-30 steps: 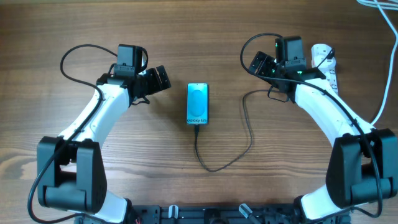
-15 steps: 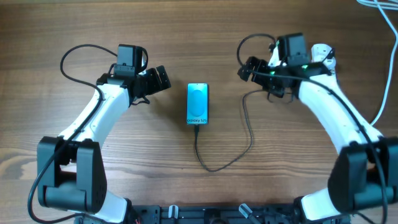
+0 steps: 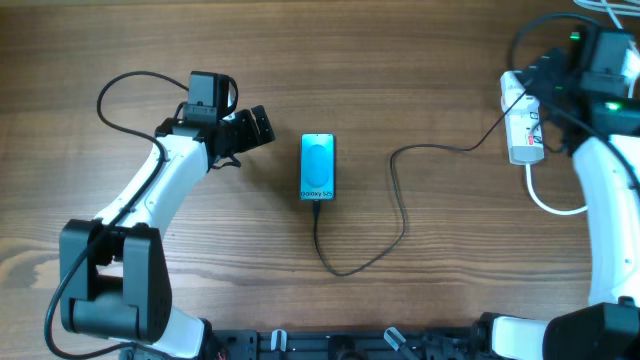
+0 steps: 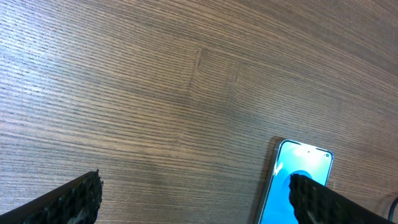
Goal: Plug charger to phone and switch on socket
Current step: 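Move the right gripper over the white power strip switches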
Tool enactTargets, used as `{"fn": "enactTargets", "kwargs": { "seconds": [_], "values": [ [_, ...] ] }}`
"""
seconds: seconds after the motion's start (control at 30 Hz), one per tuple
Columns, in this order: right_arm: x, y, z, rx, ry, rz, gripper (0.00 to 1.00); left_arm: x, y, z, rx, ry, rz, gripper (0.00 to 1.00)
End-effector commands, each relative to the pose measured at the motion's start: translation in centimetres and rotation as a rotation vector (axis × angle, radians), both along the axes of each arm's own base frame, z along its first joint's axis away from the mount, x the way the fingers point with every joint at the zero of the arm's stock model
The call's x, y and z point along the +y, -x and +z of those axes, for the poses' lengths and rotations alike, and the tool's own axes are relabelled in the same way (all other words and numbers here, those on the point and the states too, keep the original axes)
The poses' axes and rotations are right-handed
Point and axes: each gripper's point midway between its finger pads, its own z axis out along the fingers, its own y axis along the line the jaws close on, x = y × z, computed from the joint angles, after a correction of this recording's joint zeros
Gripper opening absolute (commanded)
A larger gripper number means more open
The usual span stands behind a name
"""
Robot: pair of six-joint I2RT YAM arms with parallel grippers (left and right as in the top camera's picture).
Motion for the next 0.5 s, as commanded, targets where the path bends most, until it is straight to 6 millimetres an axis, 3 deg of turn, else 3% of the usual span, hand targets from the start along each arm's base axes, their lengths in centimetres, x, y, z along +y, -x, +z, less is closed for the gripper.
{"fn": "enactTargets", "kwargs": {
  "seconds": [0.0,0.1,0.13,0.23,0.47],
  "values": [
    [-3.7,1.5,-1.3,0.021,-0.010,-0.142,1.00,0.3,-0.2,0.4,-0.013,-0.012,0.004,1.00],
    [-6.5,2.5,-2.9,0.058,-0.024,-0.221,1.00,0.3,-0.2,0.4,-0.013,-0.012,0.004,1.00],
    [-7.8,3.1,-4.2,0.096,-0.034,-0.258,0.99,0.3,-0.2,0.4,-0.013,-0.012,0.004,1.00],
    [-9.5,4.1,-7.3,0.171,-0.075,-0.331,1.00,0.3,-0.2,0.4,-0.013,-0.012,0.004,1.00],
    [-9.8,4.7,-16.0,0.399,-0.141,-0.351,1.00,0.3,-0.2,0.4,-0.013,-0.012,0.004,1.00]
  ]
}}
